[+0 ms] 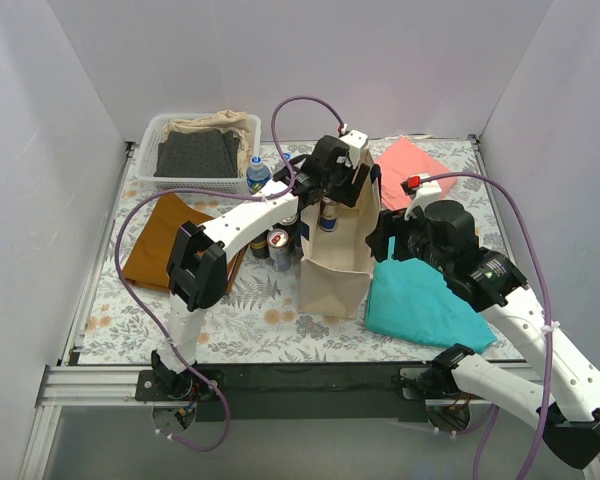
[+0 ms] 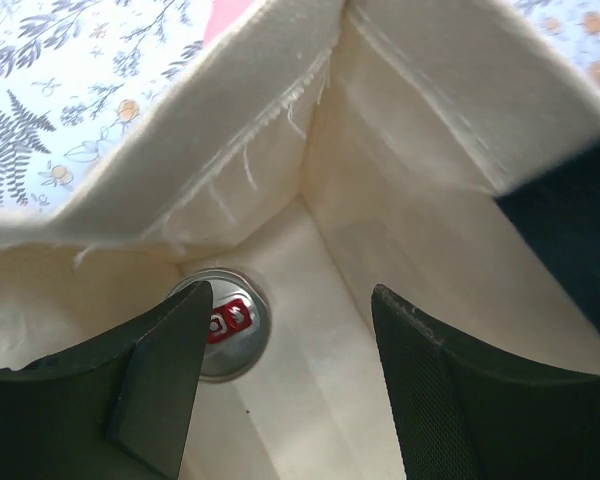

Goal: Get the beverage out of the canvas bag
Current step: Take out the drink from the canvas bag.

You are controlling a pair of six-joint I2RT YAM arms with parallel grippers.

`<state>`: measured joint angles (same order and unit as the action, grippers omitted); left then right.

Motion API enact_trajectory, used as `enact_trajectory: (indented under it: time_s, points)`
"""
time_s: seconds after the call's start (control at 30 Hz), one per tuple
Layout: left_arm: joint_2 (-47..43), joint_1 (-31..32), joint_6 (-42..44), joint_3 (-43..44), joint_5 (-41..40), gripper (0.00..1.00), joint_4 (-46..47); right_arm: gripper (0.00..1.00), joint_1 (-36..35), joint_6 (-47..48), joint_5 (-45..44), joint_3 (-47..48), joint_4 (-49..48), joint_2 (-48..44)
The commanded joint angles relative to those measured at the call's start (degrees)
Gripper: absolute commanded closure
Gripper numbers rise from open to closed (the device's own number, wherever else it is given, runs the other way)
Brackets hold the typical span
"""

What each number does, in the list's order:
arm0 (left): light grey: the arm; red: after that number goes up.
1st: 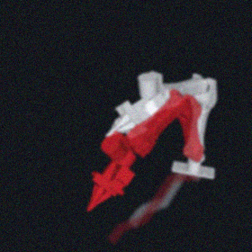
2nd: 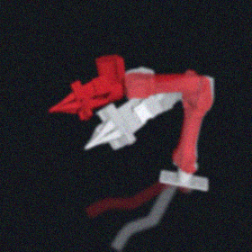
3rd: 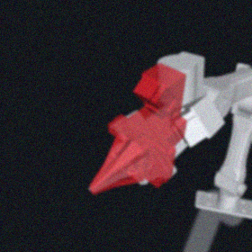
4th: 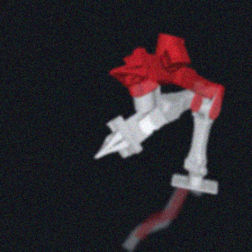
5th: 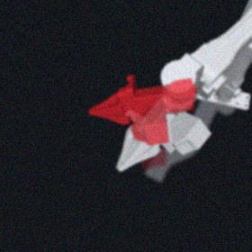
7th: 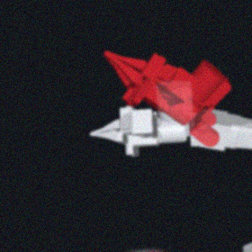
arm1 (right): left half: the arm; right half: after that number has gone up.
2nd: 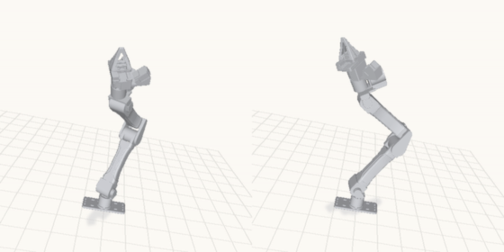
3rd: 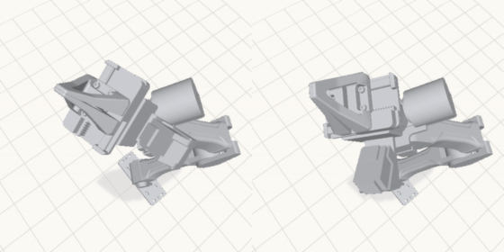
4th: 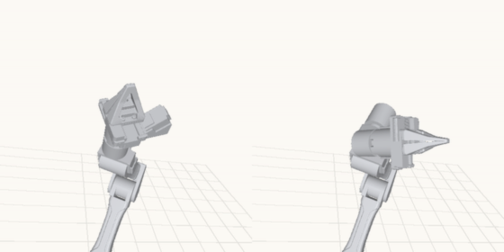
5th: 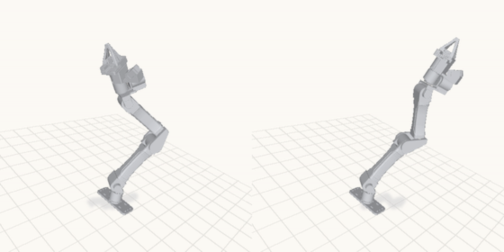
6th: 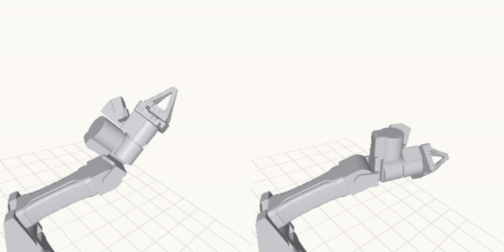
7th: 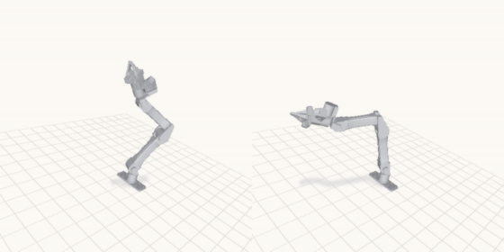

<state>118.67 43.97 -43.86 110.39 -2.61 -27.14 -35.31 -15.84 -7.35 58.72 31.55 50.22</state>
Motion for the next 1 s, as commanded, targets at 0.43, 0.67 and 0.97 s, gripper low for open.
enact_trajectory:
  time_s: [0.43,0.67,0.97]
  points:
    - [1.12,-0.2,2.2,3.78,-13.64,0.39,-3.72,0.22,0.15,0.81,-0.99,0.52,-0.79,0.14]
    - [1.12,-0.2,1.76,3.52,-15.31,0.38,-5.91,0.21,0.15,0.81,-0.82,0.52,-0.61,0.41]
    - [0.42,-0.2,1.23,1.93,-13.83,0.35,-7.49,0.21,0.24,0.81,-0.82,0.26,-0.7,0.67]
